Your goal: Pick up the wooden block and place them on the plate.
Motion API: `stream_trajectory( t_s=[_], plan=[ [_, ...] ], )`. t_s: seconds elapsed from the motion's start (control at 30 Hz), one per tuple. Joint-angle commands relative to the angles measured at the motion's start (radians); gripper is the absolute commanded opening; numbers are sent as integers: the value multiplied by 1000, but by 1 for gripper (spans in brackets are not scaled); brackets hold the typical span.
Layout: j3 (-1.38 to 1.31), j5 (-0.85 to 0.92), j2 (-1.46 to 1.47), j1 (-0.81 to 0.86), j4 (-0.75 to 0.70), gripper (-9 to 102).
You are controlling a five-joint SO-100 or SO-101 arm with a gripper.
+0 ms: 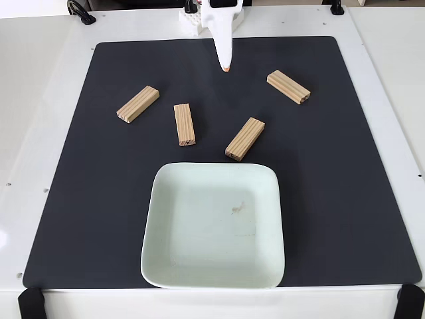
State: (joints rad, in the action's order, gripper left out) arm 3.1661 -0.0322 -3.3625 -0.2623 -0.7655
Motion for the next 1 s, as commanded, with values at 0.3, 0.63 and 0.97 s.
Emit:
stream_trajectory(
  t_s=[0.3, 0.63, 0.97],
  plan=[
    [-2, -2, -8, 21, -3, -1],
    [-9, 11, 0, 18, 9, 0],
    [-284, 94, 222, 25, -175, 0]
  ],
)
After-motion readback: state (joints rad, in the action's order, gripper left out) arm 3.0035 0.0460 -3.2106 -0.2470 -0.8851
